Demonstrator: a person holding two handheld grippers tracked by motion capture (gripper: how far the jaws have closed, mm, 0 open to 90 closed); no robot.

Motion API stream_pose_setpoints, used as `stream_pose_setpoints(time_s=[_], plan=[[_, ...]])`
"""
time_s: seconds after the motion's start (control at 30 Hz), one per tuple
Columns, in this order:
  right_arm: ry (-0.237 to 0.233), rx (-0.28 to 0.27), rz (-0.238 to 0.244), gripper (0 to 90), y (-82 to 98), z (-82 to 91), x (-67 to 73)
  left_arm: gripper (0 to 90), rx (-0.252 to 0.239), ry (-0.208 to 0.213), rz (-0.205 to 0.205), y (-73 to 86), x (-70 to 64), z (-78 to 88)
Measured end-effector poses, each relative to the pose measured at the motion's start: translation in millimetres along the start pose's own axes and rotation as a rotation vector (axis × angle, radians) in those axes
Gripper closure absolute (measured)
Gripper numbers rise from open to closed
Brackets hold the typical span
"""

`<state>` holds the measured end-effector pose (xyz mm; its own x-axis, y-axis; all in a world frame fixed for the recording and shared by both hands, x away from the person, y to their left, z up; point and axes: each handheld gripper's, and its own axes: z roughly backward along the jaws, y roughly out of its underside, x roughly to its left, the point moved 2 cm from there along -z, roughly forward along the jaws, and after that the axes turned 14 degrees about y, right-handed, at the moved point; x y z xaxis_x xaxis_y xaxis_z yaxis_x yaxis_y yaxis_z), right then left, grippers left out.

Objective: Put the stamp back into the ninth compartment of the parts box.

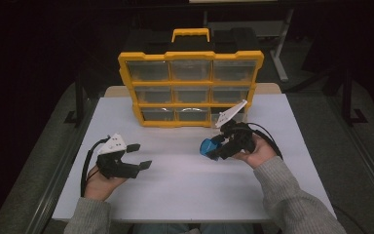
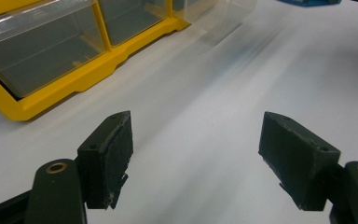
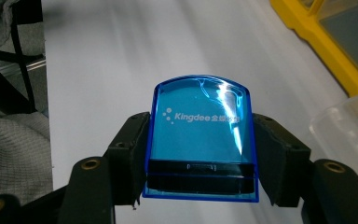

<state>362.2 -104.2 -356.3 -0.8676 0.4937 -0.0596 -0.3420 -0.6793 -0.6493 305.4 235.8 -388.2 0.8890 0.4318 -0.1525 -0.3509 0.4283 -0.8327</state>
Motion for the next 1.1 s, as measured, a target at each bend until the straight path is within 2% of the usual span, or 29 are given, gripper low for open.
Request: stream_pose_setpoints(time_s=[0.33, 0.47, 1.1], plan=[[0.008, -0.013, 0.011, 39.7, -14.4, 12.0, -12.4, 25.5, 0.006, -0.006, -0.004, 0.7, 1.5, 1.6], [0.018, -0.018, 0.034, 39.7, -20.1, 17.4, -18.5, 25.2, 0.005, -0.005, 0.001, 0.5, 1.1, 1.7], [0.056, -0.021, 0.043, 39.7, -37.8, 30.5, -39.3, 24.6, 0.003, -0.007, 0.000, 1.1, 2.0, 3.5]])
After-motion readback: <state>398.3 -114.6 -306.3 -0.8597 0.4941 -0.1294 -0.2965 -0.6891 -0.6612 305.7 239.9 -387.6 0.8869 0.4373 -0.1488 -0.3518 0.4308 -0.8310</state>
